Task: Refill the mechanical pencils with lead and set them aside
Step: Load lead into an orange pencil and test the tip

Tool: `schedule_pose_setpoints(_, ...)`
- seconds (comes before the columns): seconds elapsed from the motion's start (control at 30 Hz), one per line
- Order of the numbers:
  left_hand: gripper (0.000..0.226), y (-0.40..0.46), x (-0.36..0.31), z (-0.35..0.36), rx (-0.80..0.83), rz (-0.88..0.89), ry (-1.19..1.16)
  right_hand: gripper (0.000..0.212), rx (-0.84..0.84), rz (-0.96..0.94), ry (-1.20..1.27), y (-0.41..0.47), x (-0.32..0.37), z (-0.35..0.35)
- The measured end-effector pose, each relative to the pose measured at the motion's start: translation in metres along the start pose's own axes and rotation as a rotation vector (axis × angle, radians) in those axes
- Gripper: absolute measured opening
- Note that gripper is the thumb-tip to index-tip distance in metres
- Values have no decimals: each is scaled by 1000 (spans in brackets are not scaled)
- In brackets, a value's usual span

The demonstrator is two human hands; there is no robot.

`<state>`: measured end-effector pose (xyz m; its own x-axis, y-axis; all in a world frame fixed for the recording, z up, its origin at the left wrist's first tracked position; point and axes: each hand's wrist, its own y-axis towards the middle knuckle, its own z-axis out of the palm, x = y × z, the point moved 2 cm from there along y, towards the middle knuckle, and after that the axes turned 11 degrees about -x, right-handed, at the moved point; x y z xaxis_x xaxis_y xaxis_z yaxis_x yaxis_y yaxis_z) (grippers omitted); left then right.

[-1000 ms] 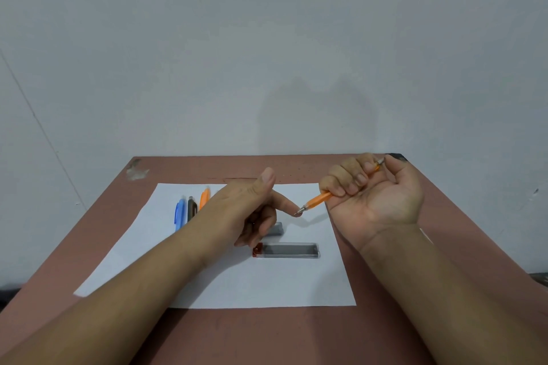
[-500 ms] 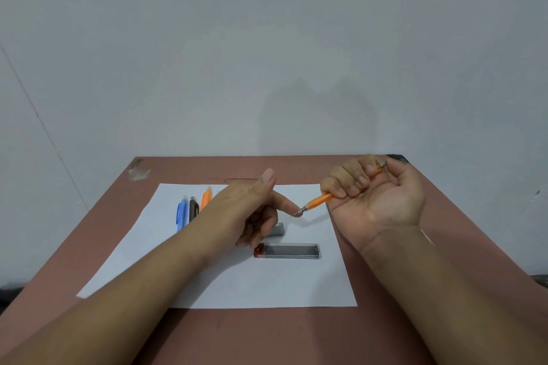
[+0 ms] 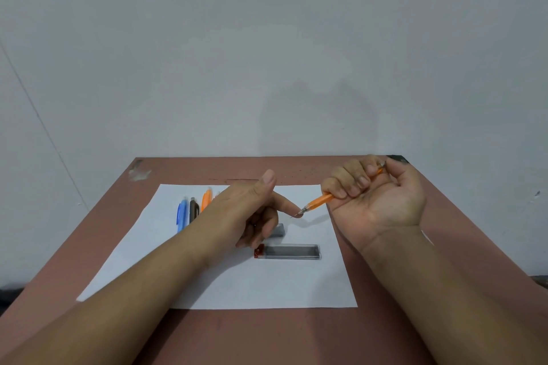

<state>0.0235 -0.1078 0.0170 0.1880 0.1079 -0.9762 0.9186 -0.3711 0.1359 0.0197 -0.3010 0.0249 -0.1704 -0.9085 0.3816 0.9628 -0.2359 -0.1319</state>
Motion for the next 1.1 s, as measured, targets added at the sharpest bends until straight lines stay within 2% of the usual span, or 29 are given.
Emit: schedule_pose_setpoints(1.1, 71, 0, 1, 1, 15, 19, -5, 38, 27, 30, 17, -1, -2, 1)
